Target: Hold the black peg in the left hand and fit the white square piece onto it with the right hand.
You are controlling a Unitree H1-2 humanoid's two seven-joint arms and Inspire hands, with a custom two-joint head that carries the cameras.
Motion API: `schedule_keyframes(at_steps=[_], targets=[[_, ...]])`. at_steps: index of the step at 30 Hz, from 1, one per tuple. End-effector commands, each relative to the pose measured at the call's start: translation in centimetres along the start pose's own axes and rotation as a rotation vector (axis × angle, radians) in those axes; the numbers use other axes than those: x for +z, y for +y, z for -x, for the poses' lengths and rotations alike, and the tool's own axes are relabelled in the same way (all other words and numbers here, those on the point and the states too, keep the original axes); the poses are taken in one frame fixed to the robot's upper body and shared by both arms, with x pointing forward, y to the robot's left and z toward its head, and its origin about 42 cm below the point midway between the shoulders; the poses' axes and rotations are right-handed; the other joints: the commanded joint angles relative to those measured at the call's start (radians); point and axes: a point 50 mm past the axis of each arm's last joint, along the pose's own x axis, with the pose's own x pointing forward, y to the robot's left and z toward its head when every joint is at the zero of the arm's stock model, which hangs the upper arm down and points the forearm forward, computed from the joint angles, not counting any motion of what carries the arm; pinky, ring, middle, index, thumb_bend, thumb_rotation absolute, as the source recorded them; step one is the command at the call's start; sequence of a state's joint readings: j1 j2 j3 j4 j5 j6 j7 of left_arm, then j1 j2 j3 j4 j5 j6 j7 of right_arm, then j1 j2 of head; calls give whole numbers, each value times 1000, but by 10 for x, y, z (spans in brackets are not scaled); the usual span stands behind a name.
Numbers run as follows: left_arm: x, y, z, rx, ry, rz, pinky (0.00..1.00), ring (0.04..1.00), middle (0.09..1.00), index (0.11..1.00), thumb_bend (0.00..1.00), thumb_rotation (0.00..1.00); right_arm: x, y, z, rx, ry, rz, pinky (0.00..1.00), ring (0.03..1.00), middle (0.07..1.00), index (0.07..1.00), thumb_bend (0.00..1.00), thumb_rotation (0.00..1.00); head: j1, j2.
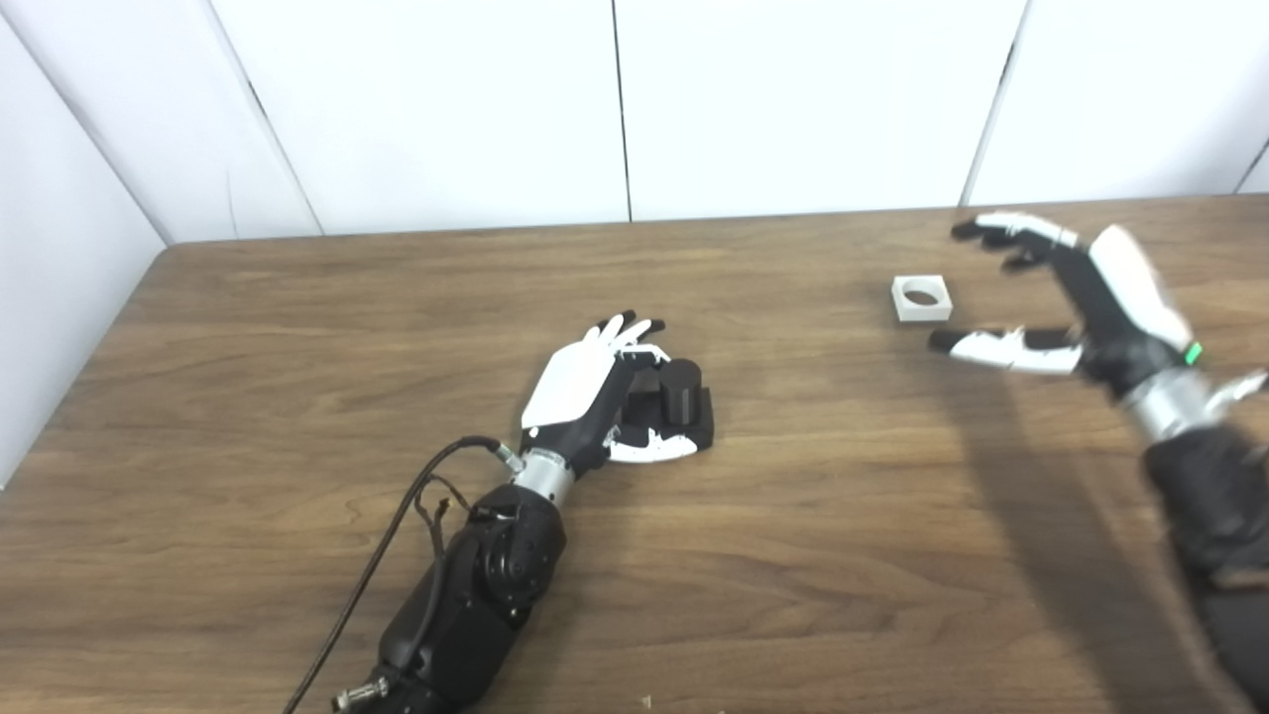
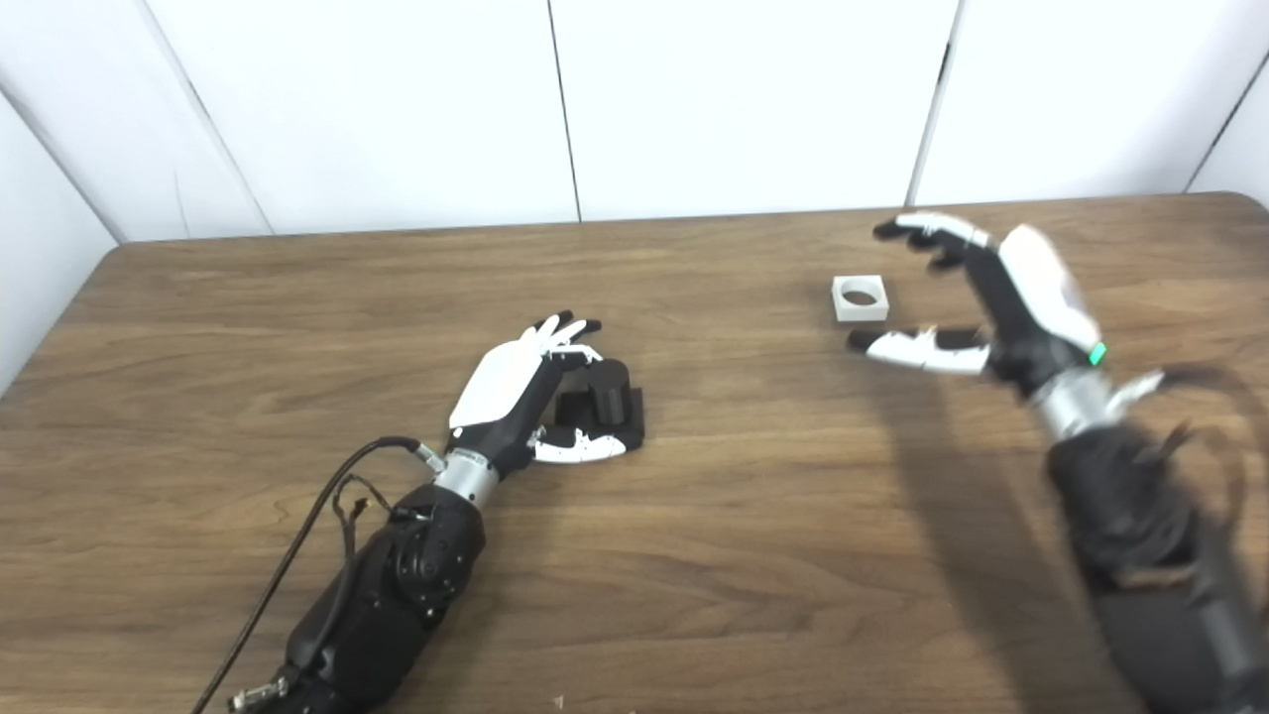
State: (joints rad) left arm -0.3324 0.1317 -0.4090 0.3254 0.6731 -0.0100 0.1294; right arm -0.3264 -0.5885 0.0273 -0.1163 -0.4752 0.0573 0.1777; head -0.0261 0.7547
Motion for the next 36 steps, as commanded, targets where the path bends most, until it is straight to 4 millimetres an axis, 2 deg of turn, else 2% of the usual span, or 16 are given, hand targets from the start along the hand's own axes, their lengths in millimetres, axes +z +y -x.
schedule_keyframes(at_steps=[1,4,8,11,12,14,19,27,36], targets=[[-29,-31,25,-94,108,-11,1000,1000,936,565,900,334,5,-42,-24,7,-50,136,671,851,884,776,817,316,-9,0],[-29,-33,27,-95,111,-7,1000,1000,935,567,902,337,2,-63,-38,56,-57,229,690,869,889,775,827,299,-49,-5],[-33,-34,31,-97,114,3,1000,1000,934,569,904,323,2,-69,-51,88,-52,277,720,884,897,775,818,253,-111,-24],[-36,-31,32,-103,118,-2,1000,1000,935,571,903,334,5,-66,-59,111,-48,305,743,883,891,773,812,246,-140,-17],[-37,-31,33,-105,119,-6,1000,1000,934,572,903,342,5,-65,-62,118,-50,314,718,872,880,765,825,267,-141,-17],[-38,-30,32,-108,124,-9,1000,1000,934,574,904,349,6,-61,-68,130,-51,322,695,861,868,755,841,286,-142,-17],[-37,-29,31,-105,121,-2,1000,1000,934,569,904,319,5,-53,-78,168,-56,343,726,864,880,766,821,305,-139,-19],[-37,-27,30,-97,123,-1,1000,1000,932,568,910,330,2,-47,-94,251,-19,373,724,866,890,785,826,279,-128,-21],[-39,-27,32,-91,131,7,1000,1000,934,567,910,309,0,-32,-111,289,-10,424,734,863,891,799,837,330,-120,-26]])
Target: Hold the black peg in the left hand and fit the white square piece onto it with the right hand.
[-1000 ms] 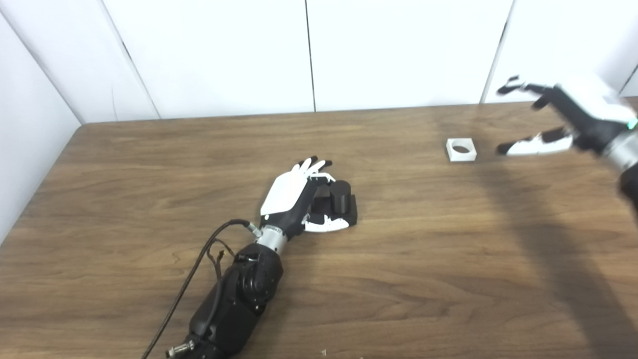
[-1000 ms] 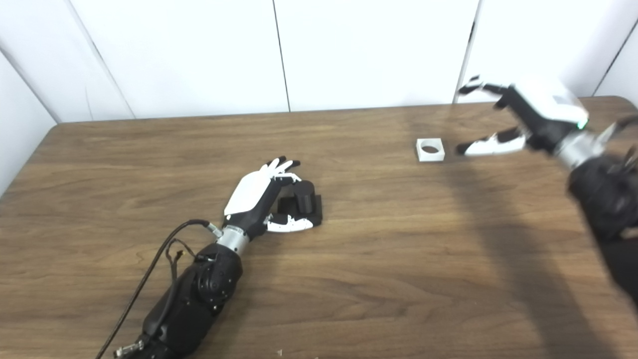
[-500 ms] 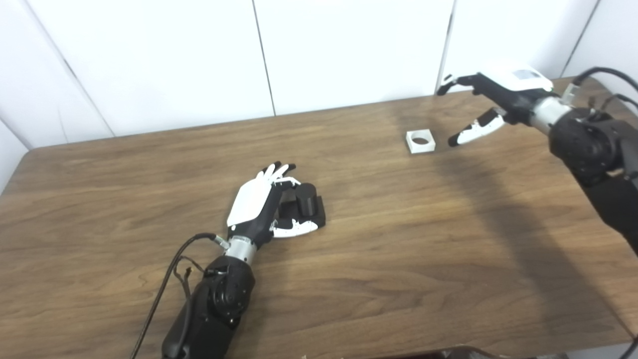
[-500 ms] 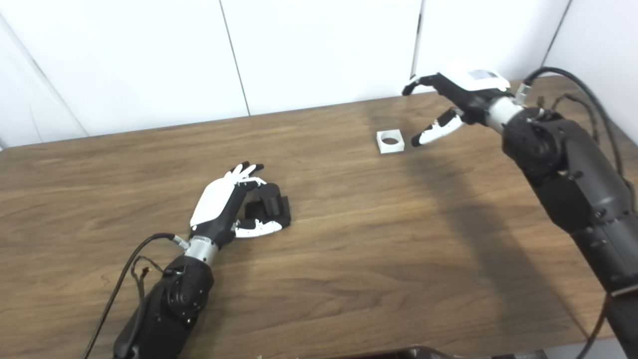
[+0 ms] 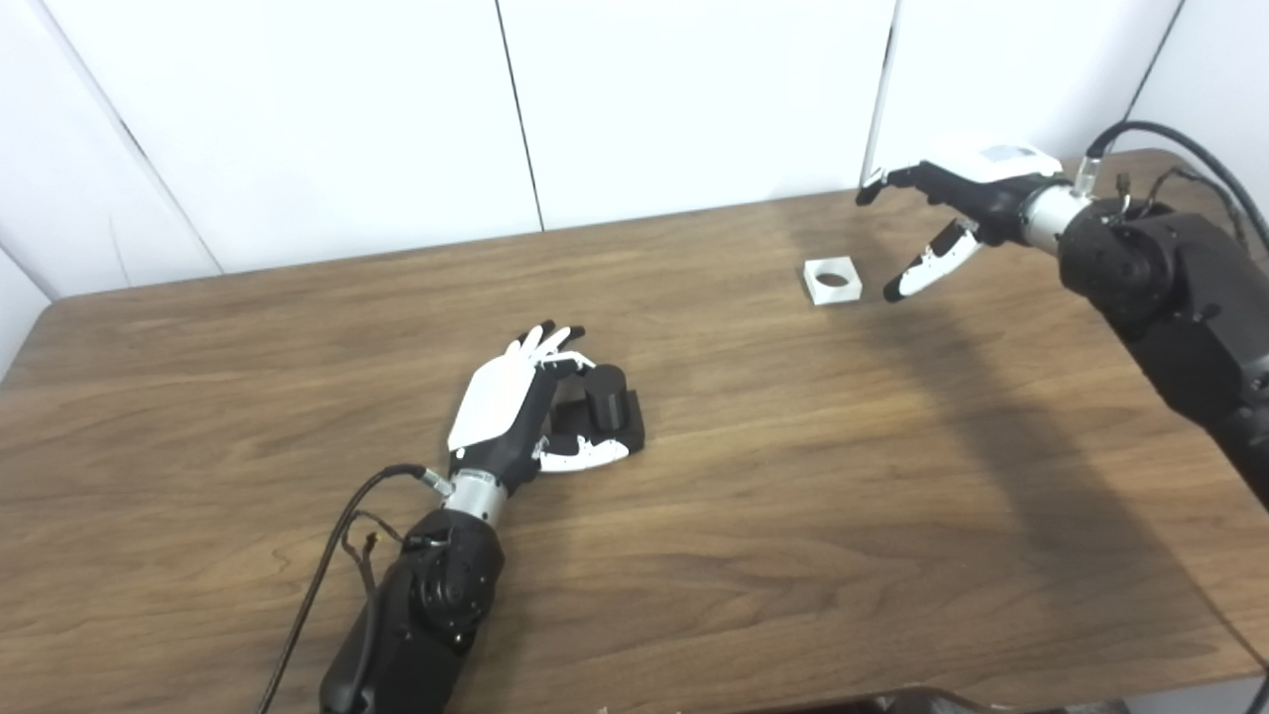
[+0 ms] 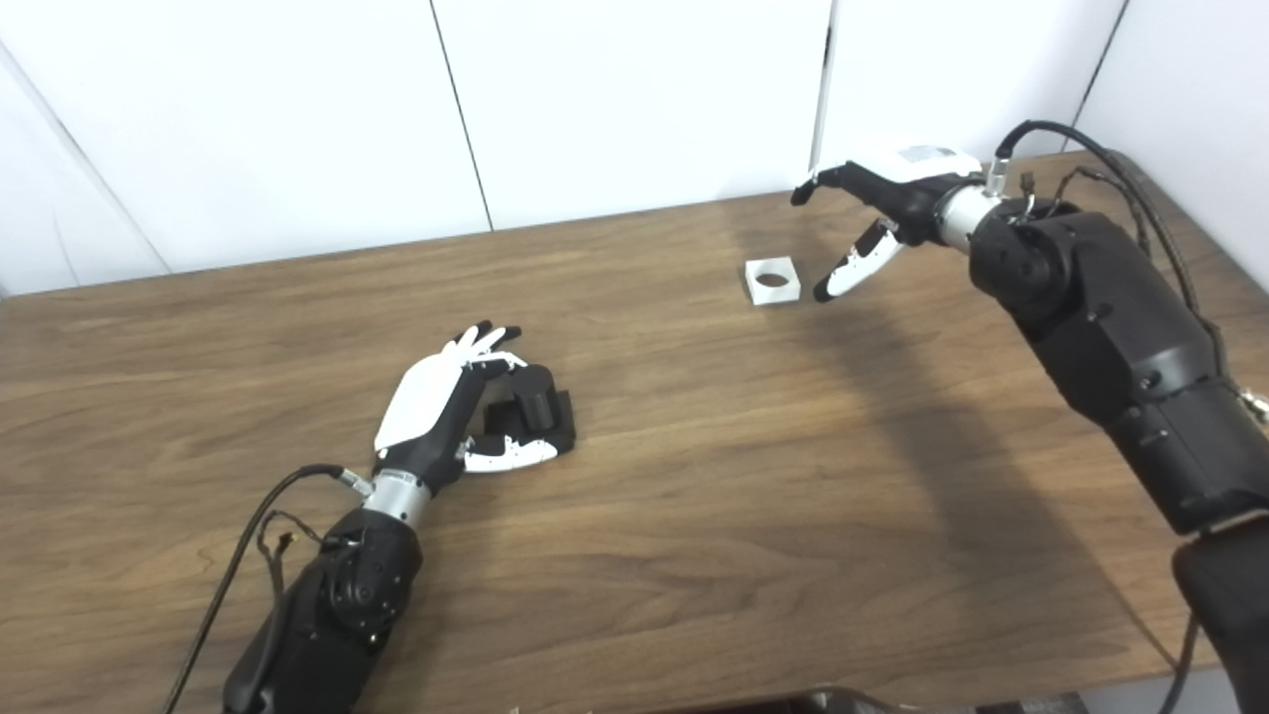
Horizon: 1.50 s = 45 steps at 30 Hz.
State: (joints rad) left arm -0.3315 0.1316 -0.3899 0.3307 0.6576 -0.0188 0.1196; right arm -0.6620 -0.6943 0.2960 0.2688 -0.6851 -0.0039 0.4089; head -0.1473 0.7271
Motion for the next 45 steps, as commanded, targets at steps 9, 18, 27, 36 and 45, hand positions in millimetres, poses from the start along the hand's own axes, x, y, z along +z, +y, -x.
schedule_keyframes(at_steps=[9,18,27,36,45], targets=[[-38,-29,32,-83,122,-7,1000,1000,934,562,914,315,20,-23,-24,-49,-24,134,812,872,892,804,829,317,8,-13],[-35,-27,32,-93,126,-11,1000,1000,940,573,910,318,28,-19,-39,-14,-26,150,829,894,903,819,838,317,21,-12],[-37,-28,33,-91,132,-20,1000,1000,939,573,907,325,30,-17,-53,9,-12,172,820,898,908,828,834,334,44,-17],[-39,-30,40,-81,139,-8,1000,1000,933,570,911,324,30,-16,-66,18,5,171,850,902,898,829,826,348,58,-18],[-41,-29,45,-90,150,-1,1000,1000,942,574,910,343,27,-7,-79,52,31,184,843,900,891,827,816,360,69,-16]])
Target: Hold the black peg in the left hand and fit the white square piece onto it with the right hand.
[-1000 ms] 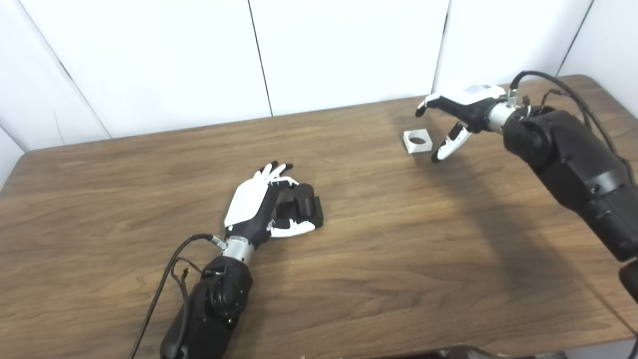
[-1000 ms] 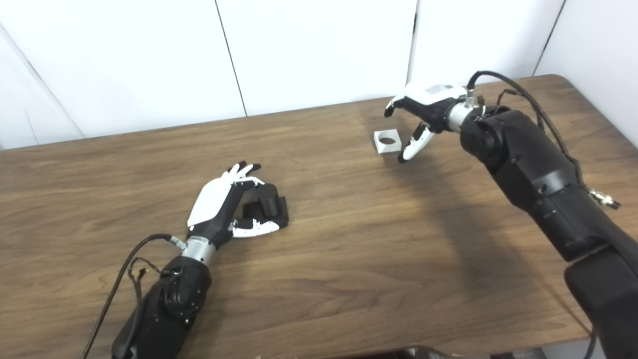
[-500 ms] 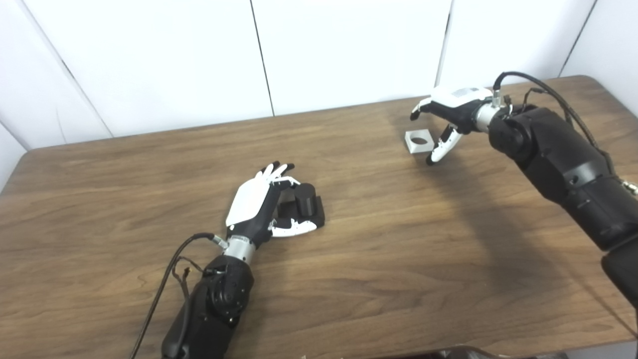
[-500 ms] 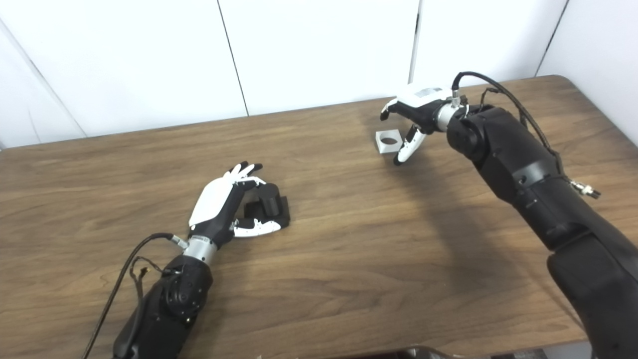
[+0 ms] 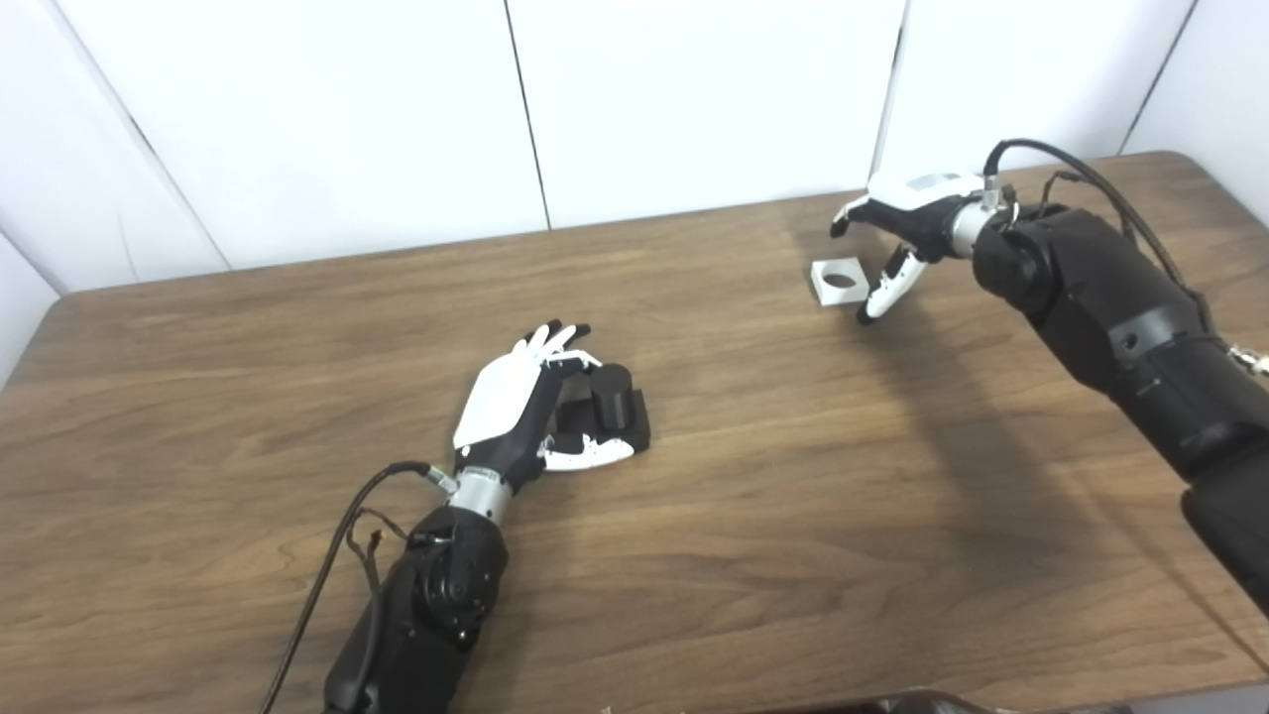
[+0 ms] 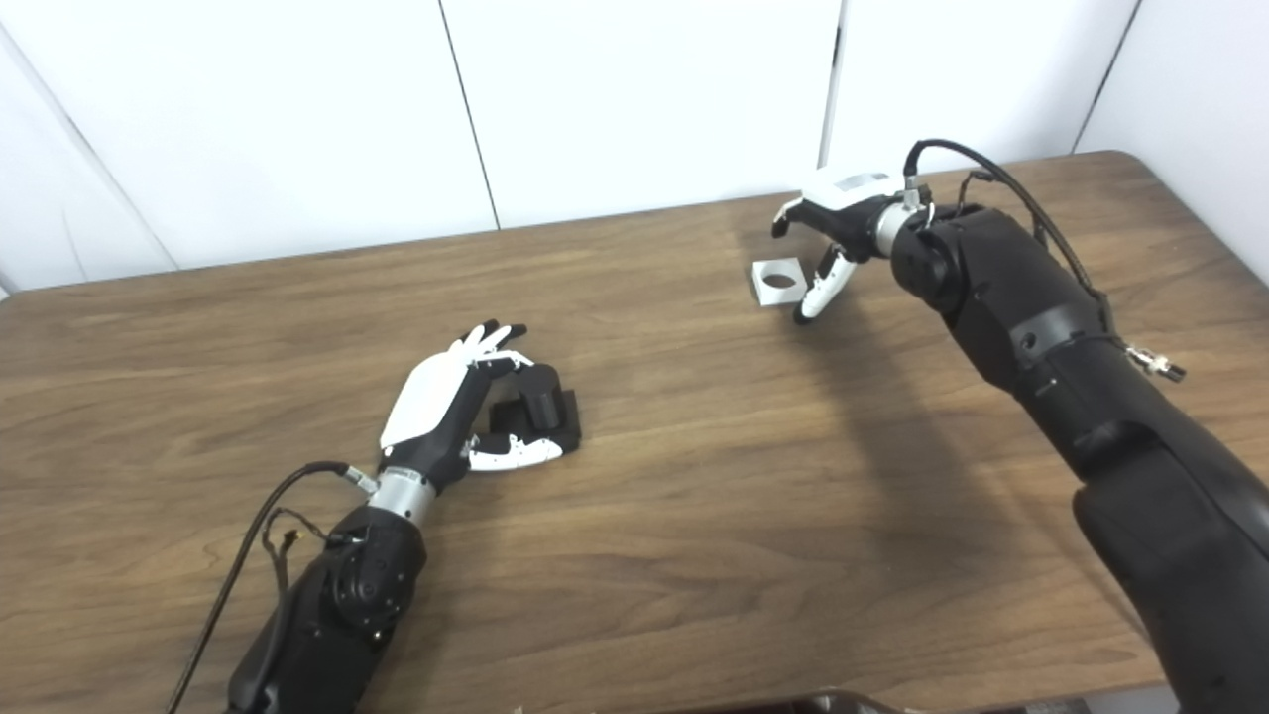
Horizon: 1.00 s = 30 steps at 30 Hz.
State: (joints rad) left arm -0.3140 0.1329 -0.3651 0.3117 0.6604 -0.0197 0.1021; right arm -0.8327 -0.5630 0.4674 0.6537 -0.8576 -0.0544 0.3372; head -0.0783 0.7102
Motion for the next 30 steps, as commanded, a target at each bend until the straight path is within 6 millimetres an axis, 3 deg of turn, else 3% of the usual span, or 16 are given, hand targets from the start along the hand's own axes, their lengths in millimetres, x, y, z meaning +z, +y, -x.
schedule_keyframes(at_steps=[1,10,30], targets=[[-38,-32,40,-92,137,-10,1000,1000,941,569,913,342,4,-43,-6,-99,-9,39,852,904,895,827,809,373,1,2],[-36,-31,43,-92,151,-1,1000,1000,940,572,910,314,13,-32,-19,-77,-11,18,860,899,887,773,814,347,10,12],[-32,-34,47,-111,158,-7,1000,1000,945,570,900,329,35,-21,-22,-54,-70,50,845,884,878,761,809,346,22,41]])
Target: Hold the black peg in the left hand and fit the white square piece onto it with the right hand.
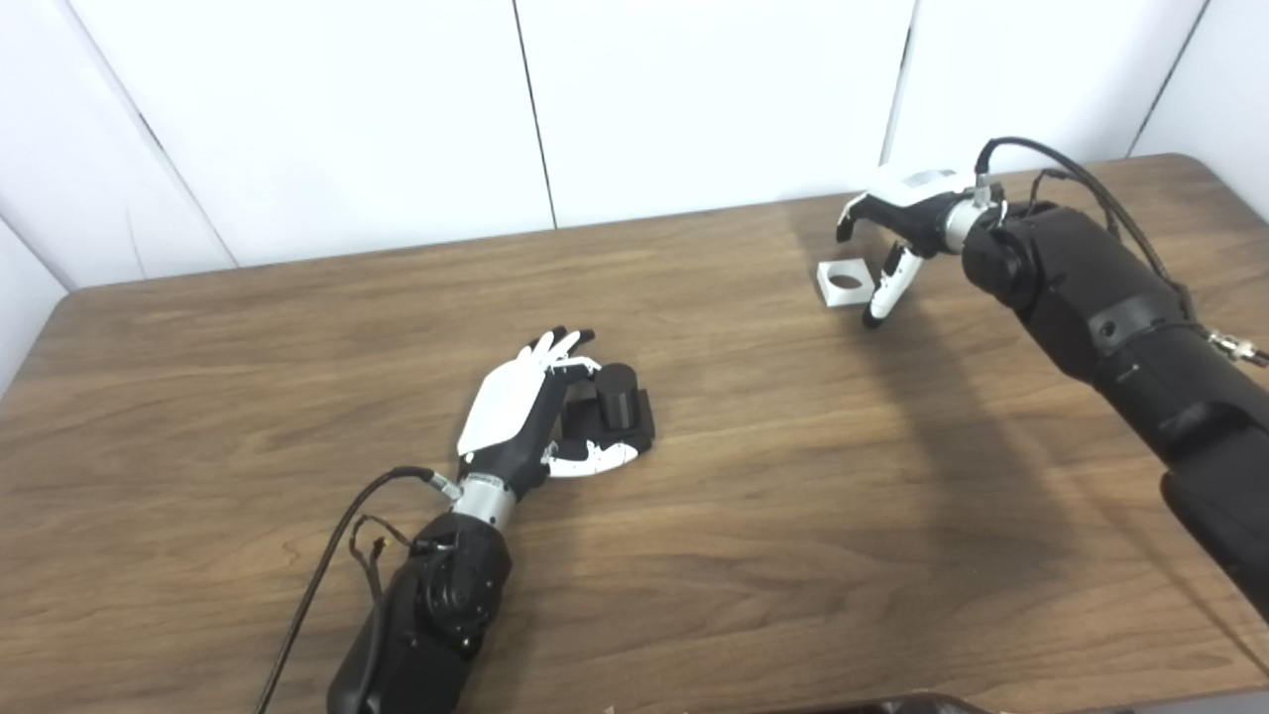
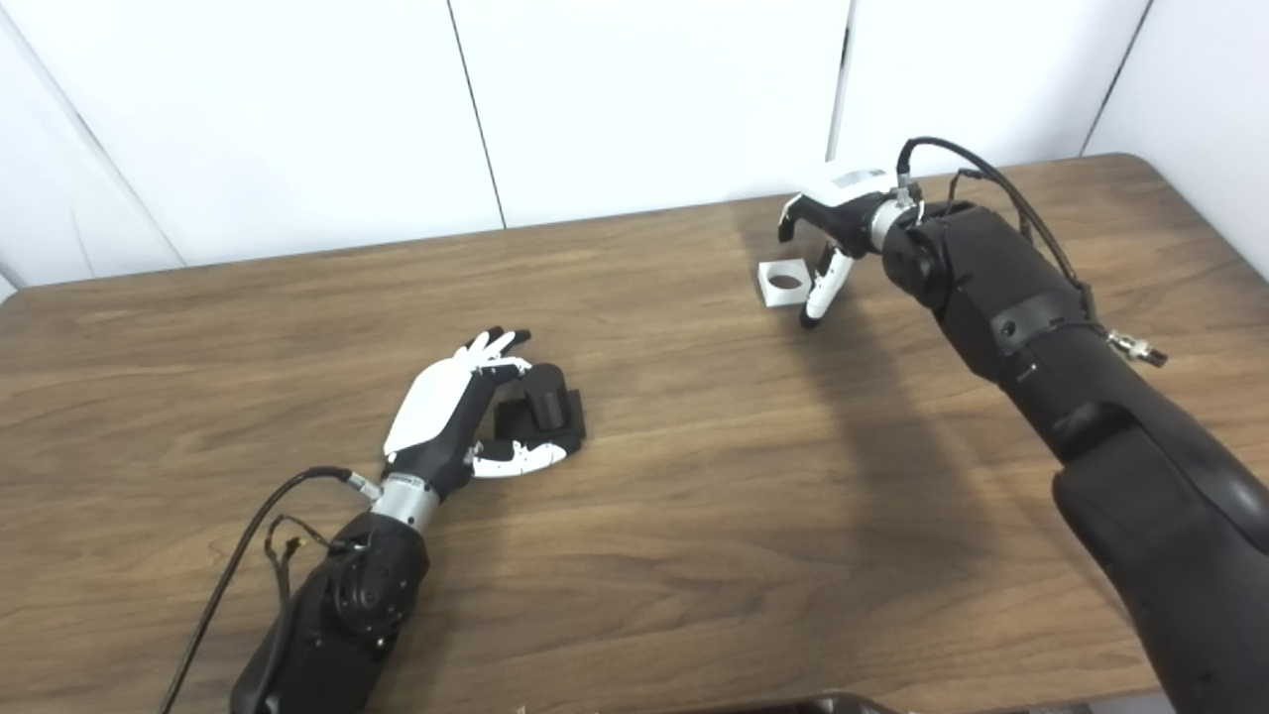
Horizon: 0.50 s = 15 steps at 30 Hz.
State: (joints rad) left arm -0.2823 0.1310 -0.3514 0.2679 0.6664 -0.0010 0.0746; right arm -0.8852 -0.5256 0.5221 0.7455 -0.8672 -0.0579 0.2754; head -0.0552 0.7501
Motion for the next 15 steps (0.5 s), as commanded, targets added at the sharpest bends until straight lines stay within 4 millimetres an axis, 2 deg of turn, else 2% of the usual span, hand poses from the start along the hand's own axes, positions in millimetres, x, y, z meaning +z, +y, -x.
schedule_keyframes(at_steps=[1,6,15], targets=[[-33,-33,37,-104,143,-15,1000,1000,945,571,898,328,23,-18,-7,-38,-72,31,848,883,877,759,808,349,-2,5],[-32,-33,36,-99,144,-13,1000,1000,943,570,901,327,30,-16,-8,-19,-87,60,858,883,878,755,806,360,0,7],[-32,-32,35,-97,147,-21,1000,1000,943,570,893,326,34,-9,-9,-5,-110,77,871,874,868,694,818,347,6,10]])
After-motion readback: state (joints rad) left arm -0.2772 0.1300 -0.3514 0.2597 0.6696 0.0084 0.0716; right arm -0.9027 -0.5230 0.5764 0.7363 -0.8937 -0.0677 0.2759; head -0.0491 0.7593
